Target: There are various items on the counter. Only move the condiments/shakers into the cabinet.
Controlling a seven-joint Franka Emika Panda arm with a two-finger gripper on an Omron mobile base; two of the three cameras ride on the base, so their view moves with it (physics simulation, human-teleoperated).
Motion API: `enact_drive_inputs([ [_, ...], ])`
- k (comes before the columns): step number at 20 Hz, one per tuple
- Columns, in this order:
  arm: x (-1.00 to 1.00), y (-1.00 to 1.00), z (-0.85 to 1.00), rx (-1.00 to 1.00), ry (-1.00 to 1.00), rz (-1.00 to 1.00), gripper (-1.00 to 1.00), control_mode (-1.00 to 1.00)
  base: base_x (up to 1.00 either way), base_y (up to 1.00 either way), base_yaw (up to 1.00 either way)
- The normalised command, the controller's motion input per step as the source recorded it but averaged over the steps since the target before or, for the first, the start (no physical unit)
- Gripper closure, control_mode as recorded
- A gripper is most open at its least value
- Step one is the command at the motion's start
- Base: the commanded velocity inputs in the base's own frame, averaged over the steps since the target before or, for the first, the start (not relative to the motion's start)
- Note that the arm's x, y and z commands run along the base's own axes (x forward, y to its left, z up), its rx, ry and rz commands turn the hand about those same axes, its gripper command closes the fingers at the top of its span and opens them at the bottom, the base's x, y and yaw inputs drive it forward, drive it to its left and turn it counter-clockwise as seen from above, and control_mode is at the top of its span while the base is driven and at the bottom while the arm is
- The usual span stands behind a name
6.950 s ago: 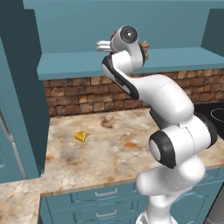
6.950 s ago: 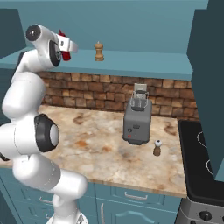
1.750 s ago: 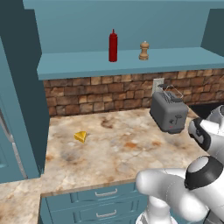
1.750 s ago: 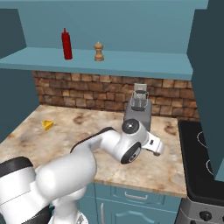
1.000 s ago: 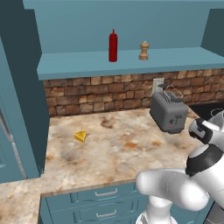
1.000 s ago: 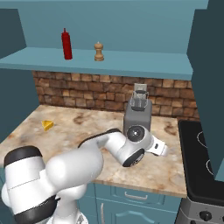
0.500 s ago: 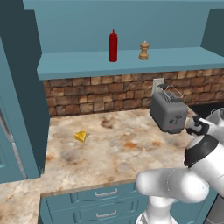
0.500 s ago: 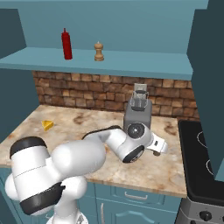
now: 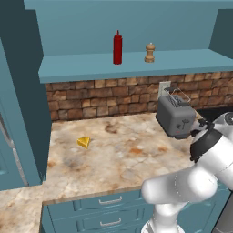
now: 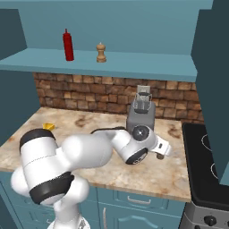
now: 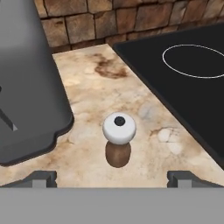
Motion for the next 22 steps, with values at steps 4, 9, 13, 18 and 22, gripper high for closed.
enact_drive_inputs([
  [4,0.07,-0.20,-0.14,0.00,0.00,0.00,-1.00,-1.00,0.00,0.00,0.00],
  [9,0.16,-0.08,-0.02,0.00,0.00,0.00,-1.00,-1.00,0.00,0.00,0.00],
  [13,0.18,-0.10,-0.01,0.00,0.00,0.00,-1.00,-1.00,0.00,0.00,0.00],
  [18,0.12,-0.12,-0.10,0.00,0.00,0.00,-1.00,-1.00,0.00,0.00,0.00],
  [22,0.04,-0.10,-0.22,0.00,0.00,0.00,-1.00,-1.00,0.00,0.00,0.00],
])
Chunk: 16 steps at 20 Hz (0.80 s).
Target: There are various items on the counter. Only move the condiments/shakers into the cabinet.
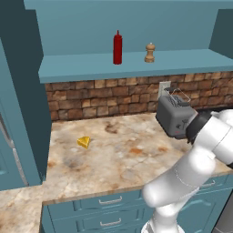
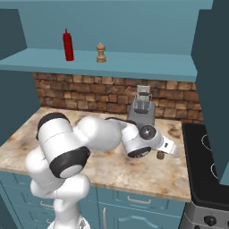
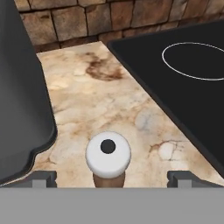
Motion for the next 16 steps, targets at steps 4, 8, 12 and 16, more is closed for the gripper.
enact_drive_inputs([
  [4,0.06,-0.07,-0.23,0.00,0.00,0.00,-1.00,-1.00,0.00,0.00,0.00],
  [8,0.10,0.00,-0.20,0.00,0.00,0.00,-1.00,-1.00,0.00,0.00,0.00],
  [12,0.15,0.00,-0.14,0.00,0.00,0.00,1.00,-1.00,0.00,0.00,0.00],
  [16,0.05,-0.03,-0.01,0.00,0.00,0.00,1.00,-1.00,0.00,0.00,0.00],
])
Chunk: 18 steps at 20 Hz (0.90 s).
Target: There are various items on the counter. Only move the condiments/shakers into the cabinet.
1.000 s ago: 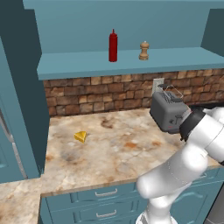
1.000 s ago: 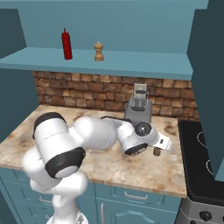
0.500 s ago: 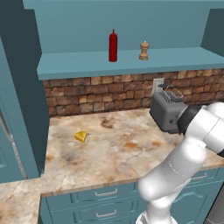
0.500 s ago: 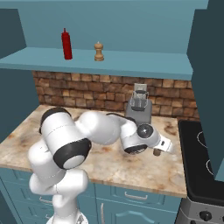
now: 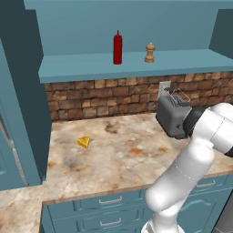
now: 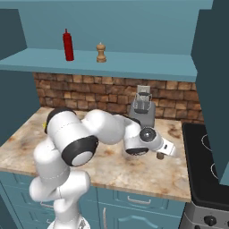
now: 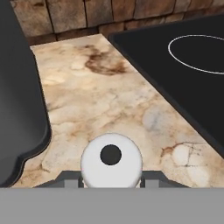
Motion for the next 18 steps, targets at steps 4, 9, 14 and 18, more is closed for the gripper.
enact_drive_inputs([
  [4,0.00,-0.04,0.00,0.00,-0.01,0.00,1.00,-1.00,0.00,0.00,0.00],
  [9,-0.34,0.00,0.45,0.00,-0.06,0.00,1.00,-1.00,0.00,0.00,0.00],
  [14,-0.63,0.03,1.00,0.00,0.00,0.00,1.00,-1.00,0.00,0.00,0.00],
  [18,-0.38,0.04,1.00,0.00,0.00,0.00,1.00,-1.00,0.00,0.00,0.00],
])
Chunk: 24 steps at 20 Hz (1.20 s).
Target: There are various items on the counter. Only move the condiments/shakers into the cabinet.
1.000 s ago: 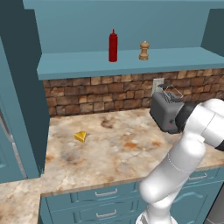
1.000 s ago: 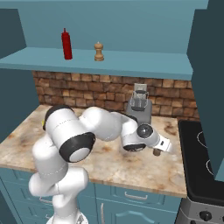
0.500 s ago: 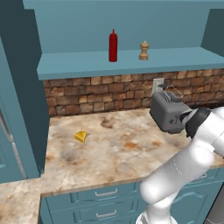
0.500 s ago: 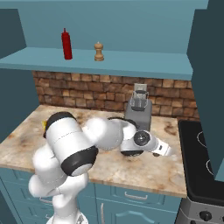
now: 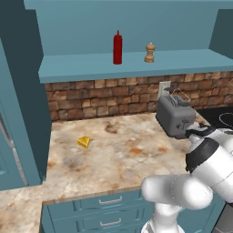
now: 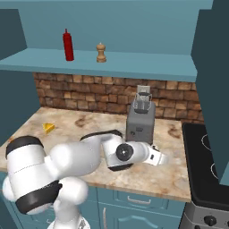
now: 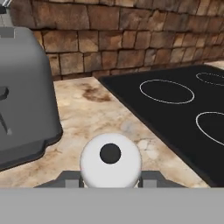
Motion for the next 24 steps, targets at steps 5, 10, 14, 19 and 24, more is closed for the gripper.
enact_drive_inputs([
  [5,-0.10,0.11,1.00,0.04,0.00,0.00,1.00,-1.00,0.00,0.00,0.00],
  [10,-0.18,0.21,1.00,0.05,0.01,0.00,1.00,-1.00,0.00,0.00,0.00],
  [14,-0.50,0.37,0.97,0.03,0.01,0.00,1.00,-1.00,0.00,0.00,0.00],
  [19,-0.85,0.44,0.62,0.00,-0.17,0.00,1.00,-1.00,0.00,0.00,0.00],
  [24,-0.69,0.44,0.76,0.00,-0.25,0.02,1.00,-1.00,0.00,0.00,0.00],
])
